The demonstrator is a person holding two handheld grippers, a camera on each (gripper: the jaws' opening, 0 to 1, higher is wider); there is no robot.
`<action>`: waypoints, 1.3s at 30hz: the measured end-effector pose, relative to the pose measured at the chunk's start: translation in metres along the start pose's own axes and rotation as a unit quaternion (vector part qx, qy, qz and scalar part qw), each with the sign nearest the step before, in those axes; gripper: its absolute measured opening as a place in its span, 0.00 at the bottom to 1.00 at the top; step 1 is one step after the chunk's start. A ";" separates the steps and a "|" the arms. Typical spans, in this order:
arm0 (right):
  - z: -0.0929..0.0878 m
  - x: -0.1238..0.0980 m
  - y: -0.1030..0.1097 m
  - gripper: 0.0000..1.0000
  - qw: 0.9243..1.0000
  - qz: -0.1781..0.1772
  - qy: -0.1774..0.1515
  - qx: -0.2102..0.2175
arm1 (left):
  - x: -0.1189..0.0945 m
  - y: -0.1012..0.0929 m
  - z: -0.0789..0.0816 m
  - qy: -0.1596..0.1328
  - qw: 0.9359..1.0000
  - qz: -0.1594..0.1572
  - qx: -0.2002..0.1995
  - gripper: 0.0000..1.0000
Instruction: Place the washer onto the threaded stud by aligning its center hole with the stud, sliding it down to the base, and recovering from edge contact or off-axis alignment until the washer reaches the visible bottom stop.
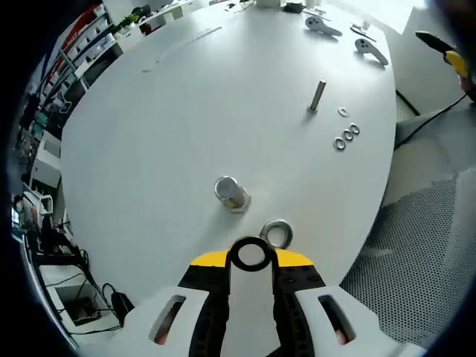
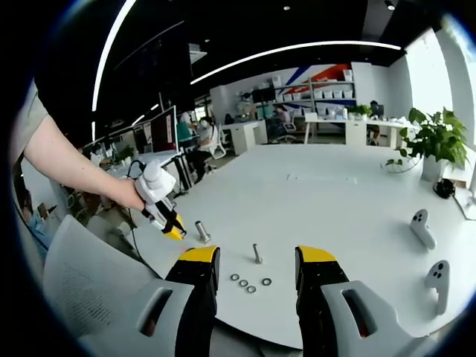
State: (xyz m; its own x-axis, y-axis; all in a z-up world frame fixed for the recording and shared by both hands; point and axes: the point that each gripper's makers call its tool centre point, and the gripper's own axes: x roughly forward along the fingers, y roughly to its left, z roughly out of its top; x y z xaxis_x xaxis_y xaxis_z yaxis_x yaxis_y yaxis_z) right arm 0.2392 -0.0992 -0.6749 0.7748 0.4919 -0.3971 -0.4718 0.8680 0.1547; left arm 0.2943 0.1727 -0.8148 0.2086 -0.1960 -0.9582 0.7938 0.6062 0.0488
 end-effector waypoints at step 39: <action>0.000 0.000 -0.002 0.42 1.000 -0.003 -0.002 0.006 | 0.001 0.017 0.049 -0.004 0.999 -0.006 0.039 0.19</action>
State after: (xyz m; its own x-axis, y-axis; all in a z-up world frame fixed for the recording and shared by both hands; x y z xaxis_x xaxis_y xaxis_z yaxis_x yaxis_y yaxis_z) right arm 0.2401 -0.1015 -0.6748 0.7793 0.4870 -0.3944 -0.4625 0.8716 0.1626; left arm 0.3359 0.1451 -0.8008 0.2027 -0.2099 -0.9565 0.8380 0.5425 0.0586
